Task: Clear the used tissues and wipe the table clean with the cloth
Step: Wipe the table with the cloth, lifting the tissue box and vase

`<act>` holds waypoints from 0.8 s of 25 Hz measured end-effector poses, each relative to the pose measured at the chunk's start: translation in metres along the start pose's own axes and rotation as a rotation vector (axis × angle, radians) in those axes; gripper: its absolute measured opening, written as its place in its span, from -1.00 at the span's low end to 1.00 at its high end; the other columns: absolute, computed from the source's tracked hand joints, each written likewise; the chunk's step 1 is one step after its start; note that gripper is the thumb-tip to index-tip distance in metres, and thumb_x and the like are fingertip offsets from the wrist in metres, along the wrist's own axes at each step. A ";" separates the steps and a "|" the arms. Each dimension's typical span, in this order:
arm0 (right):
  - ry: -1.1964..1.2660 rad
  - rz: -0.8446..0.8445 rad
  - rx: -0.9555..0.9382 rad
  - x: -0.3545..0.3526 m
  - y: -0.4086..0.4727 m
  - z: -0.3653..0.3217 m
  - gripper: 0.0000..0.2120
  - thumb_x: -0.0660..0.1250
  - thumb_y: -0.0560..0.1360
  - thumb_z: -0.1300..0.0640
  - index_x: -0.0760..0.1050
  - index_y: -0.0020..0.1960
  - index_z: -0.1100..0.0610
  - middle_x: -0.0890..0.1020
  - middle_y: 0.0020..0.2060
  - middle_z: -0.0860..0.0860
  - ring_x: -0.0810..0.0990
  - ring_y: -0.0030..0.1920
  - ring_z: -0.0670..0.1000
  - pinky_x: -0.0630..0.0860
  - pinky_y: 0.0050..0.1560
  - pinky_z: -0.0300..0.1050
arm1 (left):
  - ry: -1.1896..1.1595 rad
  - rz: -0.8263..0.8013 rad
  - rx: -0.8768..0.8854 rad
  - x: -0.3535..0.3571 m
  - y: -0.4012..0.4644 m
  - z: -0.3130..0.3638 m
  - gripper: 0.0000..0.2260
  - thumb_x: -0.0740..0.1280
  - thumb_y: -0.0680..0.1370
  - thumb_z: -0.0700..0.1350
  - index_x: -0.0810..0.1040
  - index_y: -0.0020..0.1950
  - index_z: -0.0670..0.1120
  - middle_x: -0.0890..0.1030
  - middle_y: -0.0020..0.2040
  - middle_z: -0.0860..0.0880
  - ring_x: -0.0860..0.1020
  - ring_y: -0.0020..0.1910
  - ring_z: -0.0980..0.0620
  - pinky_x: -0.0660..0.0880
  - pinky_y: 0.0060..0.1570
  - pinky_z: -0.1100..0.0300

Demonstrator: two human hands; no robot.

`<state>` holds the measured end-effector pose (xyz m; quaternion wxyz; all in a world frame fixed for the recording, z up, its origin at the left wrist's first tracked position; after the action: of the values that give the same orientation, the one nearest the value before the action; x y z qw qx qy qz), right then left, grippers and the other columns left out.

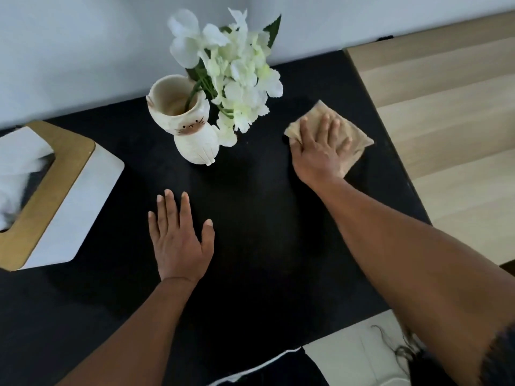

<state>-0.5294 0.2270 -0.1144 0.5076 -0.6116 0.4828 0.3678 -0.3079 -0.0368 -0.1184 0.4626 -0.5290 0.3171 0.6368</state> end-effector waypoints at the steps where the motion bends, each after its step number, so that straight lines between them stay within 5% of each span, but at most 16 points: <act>1: -0.002 -0.006 -0.049 0.010 -0.004 -0.026 -0.40 -0.12 0.67 -0.26 -0.14 0.67 -0.19 -0.25 0.67 0.10 -0.36 0.64 0.16 -0.32 0.55 0.40 | -0.010 0.006 0.002 0.002 -0.001 0.000 -0.31 0.06 0.63 0.19 0.11 0.69 -0.13 0.05 0.70 -0.22 -0.05 0.70 -0.16 -0.12 0.64 -0.17; 4: -0.089 -0.003 -0.320 0.045 -0.085 -0.078 -0.41 -0.08 0.67 -0.24 -0.05 0.67 -0.17 -0.17 0.68 0.11 -0.29 0.66 0.18 -0.23 0.57 0.41 | -0.036 0.013 0.004 0.001 -0.001 -0.003 -0.31 0.09 0.61 0.15 0.12 0.68 -0.13 0.05 0.70 -0.21 -0.05 0.70 -0.15 -0.14 0.64 -0.15; 8: -0.135 -0.005 -0.514 0.068 -0.226 -0.030 -0.43 0.02 0.69 -0.20 0.05 0.67 -0.15 -0.03 0.69 0.07 -0.14 0.68 0.14 -0.10 0.60 0.37 | -0.119 -0.032 -0.005 0.000 0.001 -0.007 -0.27 0.14 0.55 0.12 0.11 0.69 -0.11 0.01 0.71 -0.18 -0.09 0.70 -0.12 -0.21 0.64 -0.10; 12: -0.177 -0.002 -0.251 0.032 -0.212 0.096 -0.41 -0.07 0.67 -0.27 -0.02 0.67 -0.20 -0.07 0.69 0.00 -0.16 0.68 0.07 -0.06 0.59 0.36 | -0.209 -0.136 0.019 -0.011 -0.001 -0.014 -0.28 0.28 0.58 0.04 0.13 0.69 -0.14 -0.02 0.71 -0.18 -0.12 0.70 -0.11 -0.20 0.64 -0.07; 16: 0.028 0.020 0.132 0.021 -0.159 0.096 -0.42 -0.10 0.68 -0.25 -0.12 0.66 -0.21 -0.20 0.68 0.07 -0.30 0.66 0.14 -0.27 0.55 0.42 | -0.118 -0.080 0.000 -0.023 -0.064 -0.039 -0.33 0.34 0.61 -0.01 0.19 0.66 -0.17 0.06 0.70 -0.21 -0.05 0.70 -0.15 -0.12 0.65 -0.08; 20: -0.069 0.038 -0.200 0.062 -0.231 0.005 -0.41 -0.04 0.67 -0.24 -0.05 0.66 -0.20 -0.14 0.69 0.10 -0.25 0.67 0.19 -0.23 0.56 0.43 | -0.119 0.002 -0.055 -0.010 -0.141 -0.054 -0.38 0.19 0.65 0.08 0.21 0.64 -0.20 0.11 0.68 -0.26 -0.01 0.69 -0.20 -0.07 0.64 -0.15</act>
<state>-0.2901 0.2231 -0.1122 0.4530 -0.6371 0.4374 0.4445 -0.1568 -0.0351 -0.1096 0.4651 -0.5026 0.2721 0.6761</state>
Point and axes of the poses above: each hand's wrist, its own y-axis towards the middle knuckle, its own x-axis out of the palm, z = x × y, the point moved 7 cm from there along y, towards the middle knuckle
